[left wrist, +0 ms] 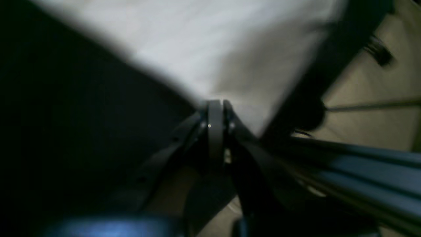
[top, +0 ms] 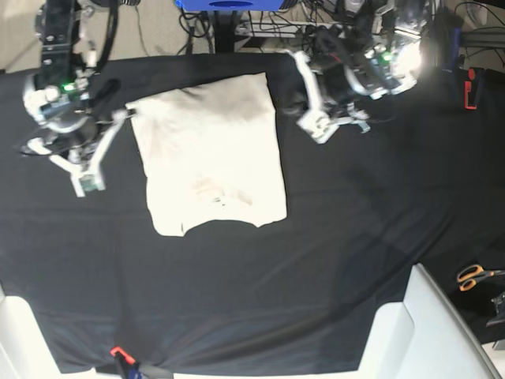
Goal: Fold the T-shirt properly
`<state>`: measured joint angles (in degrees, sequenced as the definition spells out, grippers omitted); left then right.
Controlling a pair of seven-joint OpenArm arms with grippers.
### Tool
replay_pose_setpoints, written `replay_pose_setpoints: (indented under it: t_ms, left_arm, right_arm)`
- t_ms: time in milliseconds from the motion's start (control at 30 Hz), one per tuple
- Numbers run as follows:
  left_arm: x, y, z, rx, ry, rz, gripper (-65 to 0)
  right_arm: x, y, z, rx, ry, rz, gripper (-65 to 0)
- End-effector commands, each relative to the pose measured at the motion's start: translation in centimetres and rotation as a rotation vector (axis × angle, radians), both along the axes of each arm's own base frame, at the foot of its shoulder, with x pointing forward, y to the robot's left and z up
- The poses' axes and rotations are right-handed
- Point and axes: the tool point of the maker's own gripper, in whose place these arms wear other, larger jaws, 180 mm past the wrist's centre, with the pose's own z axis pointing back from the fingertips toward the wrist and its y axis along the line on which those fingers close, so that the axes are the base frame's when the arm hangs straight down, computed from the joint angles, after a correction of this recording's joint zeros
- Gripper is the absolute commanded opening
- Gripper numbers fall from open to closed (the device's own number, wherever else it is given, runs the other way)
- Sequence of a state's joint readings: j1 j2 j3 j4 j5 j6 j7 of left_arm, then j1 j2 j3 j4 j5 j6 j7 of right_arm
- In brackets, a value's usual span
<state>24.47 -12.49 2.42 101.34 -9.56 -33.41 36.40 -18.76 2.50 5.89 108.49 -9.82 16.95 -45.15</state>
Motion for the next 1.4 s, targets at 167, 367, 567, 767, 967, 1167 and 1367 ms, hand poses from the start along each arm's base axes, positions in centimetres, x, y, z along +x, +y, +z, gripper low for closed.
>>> replay_pose_setpoints:
  t_ms: [167, 367, 567, 767, 967, 1167, 1367]
  left_arm:
    - [-1.3, 3.2, -0.3, 0.042, 0.014, 0.012, -65.0]
    - [-4.1, 5.8, -0.5, 0.087, -0.042, 0.011, -65.0]
    - [-9.4, 6.7, -1.7, 0.121, 0.035, -0.009, -65.0]
    - [-16.2, 7.6, -4.2, 0.142, 0.218, -0.004, -65.0]
    - [-24.4, 9.7, -8.2, 0.129, 0.434, 0.075, -65.0]
    - [-31.8, 10.1, -12.9, 0.056, 0.581, 0.2, -65.0]
    - [-32.2, 11.4, -18.8, 0.184, 0.625, 0.207, -65.0]
  right_arm:
    - [-1.3, -1.3, 0.2, -0.032, -0.052, 0.052, -65.0]
    - [-5.8, -2.6, -1.9, -0.069, 0.078, 0.051, -65.0]
    - [-10.9, -4.7, -3.2, -0.091, 0.188, -0.007, -65.0]
    - [-16.1, -4.8, -5.4, -0.079, 0.326, -0.018, -65.0]
    - [-25.0, -3.7, -12.0, -0.024, 0.621, -0.008, -65.0]
    - [-32.7, -0.3, -18.8, 0.076, 0.836, 0.122, -65.0]
    - [-37.5, 2.0, -23.6, 0.166, 1.004, 0.173, -65.0]
